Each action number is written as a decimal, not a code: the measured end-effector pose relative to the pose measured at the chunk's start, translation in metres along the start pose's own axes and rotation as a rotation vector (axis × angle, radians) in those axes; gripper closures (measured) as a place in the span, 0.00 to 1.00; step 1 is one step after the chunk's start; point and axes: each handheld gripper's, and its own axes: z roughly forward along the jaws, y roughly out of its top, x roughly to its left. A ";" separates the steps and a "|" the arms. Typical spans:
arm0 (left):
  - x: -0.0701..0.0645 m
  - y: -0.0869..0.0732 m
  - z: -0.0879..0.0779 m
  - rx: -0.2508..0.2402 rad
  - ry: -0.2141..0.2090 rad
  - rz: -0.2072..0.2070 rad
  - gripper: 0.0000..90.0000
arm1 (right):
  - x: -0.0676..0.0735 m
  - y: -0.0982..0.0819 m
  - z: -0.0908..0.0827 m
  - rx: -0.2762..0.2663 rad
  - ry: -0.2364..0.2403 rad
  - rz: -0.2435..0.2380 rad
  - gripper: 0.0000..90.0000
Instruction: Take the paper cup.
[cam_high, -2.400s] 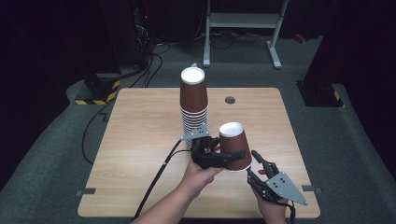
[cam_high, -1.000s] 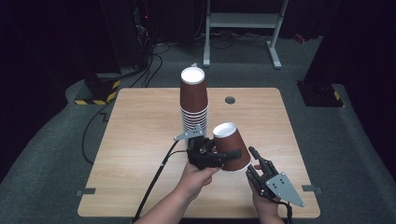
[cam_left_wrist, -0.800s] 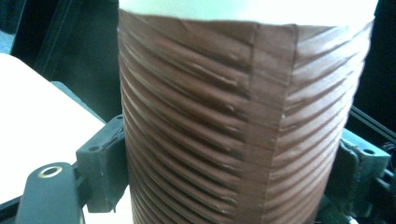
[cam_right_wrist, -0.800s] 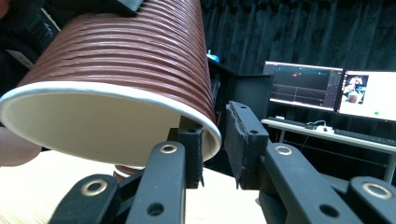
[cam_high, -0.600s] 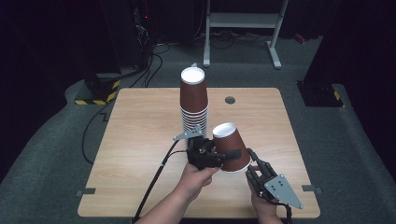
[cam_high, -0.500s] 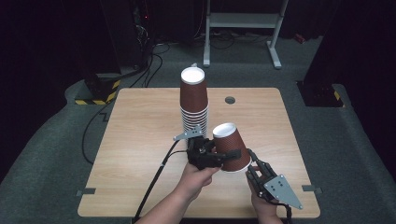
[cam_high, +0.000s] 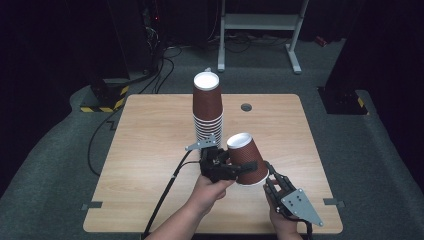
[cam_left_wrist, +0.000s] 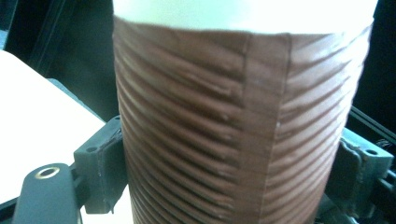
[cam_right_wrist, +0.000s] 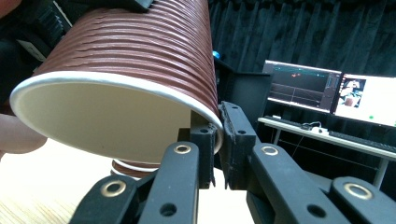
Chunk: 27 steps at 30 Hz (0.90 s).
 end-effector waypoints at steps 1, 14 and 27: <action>-0.001 0.000 -0.001 -0.004 0.012 0.013 0.17 | 0.000 0.000 0.000 0.001 -0.001 0.000 0.93; -0.003 0.002 -0.008 -0.007 0.076 0.075 0.10 | 0.001 0.003 -0.006 0.015 0.004 -0.029 0.95; -0.007 0.003 -0.016 -0.008 0.096 0.133 0.04 | 0.003 0.008 -0.013 0.026 0.011 -0.076 0.95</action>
